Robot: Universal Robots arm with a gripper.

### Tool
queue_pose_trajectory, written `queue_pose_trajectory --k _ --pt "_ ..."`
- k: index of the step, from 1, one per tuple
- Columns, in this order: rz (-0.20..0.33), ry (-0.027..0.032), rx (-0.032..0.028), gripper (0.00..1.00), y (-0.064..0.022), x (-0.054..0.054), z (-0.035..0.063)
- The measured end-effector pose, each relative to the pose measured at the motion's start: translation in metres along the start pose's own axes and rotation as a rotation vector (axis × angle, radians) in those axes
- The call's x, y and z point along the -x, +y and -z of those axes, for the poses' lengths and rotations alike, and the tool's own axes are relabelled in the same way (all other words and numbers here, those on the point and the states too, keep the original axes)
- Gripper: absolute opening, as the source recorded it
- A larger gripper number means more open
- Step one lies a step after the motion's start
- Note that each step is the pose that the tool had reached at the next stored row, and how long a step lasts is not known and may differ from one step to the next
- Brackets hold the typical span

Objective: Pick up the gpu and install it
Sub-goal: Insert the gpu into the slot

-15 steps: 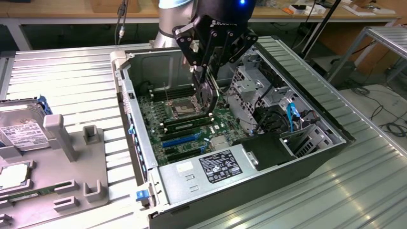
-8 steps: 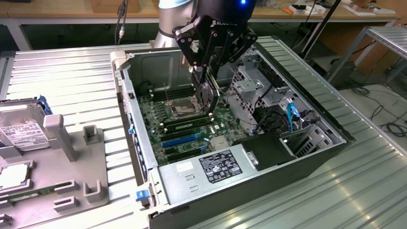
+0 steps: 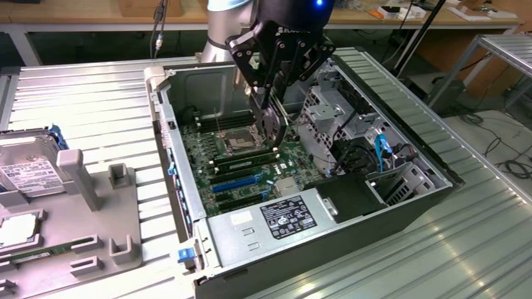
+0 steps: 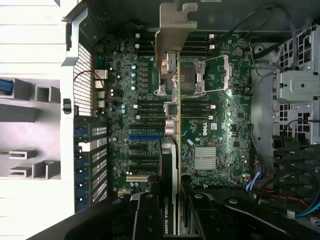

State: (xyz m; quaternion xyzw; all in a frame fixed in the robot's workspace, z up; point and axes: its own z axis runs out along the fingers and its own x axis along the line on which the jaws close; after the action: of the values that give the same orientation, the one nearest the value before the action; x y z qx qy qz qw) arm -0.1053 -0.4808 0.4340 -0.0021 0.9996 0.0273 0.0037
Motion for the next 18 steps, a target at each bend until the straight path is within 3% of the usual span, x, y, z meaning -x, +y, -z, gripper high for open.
queue_pose_trajectory --k 18 --pt "0.116 0.0064 0.0008 0.27 0.0 0.0 0.0"
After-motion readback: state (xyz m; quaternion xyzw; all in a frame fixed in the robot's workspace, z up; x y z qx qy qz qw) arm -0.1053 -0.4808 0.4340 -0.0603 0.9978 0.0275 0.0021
